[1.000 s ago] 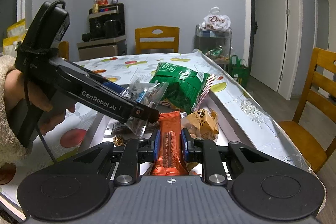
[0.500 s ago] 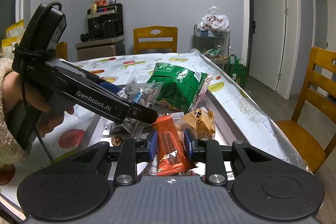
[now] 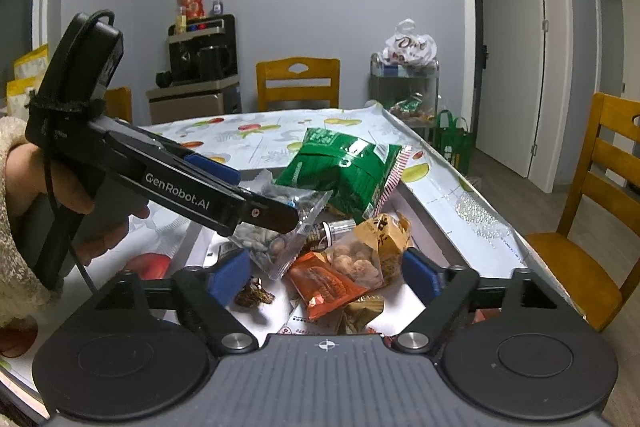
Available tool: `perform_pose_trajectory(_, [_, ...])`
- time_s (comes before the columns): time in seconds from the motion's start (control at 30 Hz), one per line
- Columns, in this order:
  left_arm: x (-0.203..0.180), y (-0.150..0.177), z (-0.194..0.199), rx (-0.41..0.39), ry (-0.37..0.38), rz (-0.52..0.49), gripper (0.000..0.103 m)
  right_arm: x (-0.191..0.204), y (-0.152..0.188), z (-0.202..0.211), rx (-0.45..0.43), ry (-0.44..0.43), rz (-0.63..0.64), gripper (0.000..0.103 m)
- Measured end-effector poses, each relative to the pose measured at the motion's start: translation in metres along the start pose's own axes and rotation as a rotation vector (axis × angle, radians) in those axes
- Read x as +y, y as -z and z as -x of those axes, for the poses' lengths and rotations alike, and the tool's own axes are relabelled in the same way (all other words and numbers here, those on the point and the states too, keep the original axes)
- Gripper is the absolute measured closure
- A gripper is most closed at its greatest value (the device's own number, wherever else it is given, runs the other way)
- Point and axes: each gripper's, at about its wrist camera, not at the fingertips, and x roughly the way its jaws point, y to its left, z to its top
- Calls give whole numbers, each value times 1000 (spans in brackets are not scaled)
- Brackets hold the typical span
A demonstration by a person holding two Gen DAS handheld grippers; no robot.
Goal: Organize snacks
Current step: 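Open left gripper to drop seed bag while right gripper releases orange bar, then close left gripper on panda candy while right gripper moves to clear candy packet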
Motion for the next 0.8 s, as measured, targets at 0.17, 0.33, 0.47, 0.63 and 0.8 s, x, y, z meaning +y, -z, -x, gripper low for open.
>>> perform_pose_trajectory(0.17, [4,1,12,-22,-21,6,3,0,-2,5,-17,0,-24,1])
perform_pose_trajectory(0.33, [15,4,31,-42,-57,-11,3,5,-5,8,-19,11,-14,0])
perform_pose_trajectory(0.47, [31,7,46,-49,-93,-7,3,12,-8,8,-19,12,-6,0])
perform_pose_trajectory(0.63, [59,16,63,-51,-139,36,3,25,-12,8,-18,8,21,0])
perform_pose_trajectory(0.8, [84,26,73,-46,-168,71,3,43,-16,8,-13,9,52,0])
